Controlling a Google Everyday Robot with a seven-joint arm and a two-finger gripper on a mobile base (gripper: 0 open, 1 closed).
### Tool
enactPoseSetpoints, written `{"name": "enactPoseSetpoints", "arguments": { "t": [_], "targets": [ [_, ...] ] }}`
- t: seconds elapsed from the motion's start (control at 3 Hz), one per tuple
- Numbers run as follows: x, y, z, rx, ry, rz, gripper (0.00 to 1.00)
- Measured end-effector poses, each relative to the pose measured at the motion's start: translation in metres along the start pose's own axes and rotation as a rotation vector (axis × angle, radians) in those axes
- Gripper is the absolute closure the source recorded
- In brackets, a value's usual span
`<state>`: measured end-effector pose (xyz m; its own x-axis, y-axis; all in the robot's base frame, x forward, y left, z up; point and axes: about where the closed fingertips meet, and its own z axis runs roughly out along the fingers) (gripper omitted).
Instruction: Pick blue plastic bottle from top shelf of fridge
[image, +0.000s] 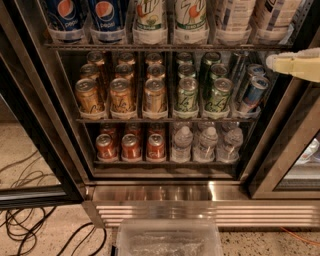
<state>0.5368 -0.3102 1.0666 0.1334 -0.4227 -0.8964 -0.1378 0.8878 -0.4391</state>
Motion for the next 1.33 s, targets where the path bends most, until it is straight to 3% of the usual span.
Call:
{"name": "enactPoseSetpoints", "arguments": {
  "t": [1.0, 1.33],
  "targets": [
    [-0.01, 0.021, -0.002, -0.02, -0.026, 0.005, 0.0],
    [-0.025, 0.068, -0.02, -0.1, -0.067, 0.014, 0.0]
  ]
}}
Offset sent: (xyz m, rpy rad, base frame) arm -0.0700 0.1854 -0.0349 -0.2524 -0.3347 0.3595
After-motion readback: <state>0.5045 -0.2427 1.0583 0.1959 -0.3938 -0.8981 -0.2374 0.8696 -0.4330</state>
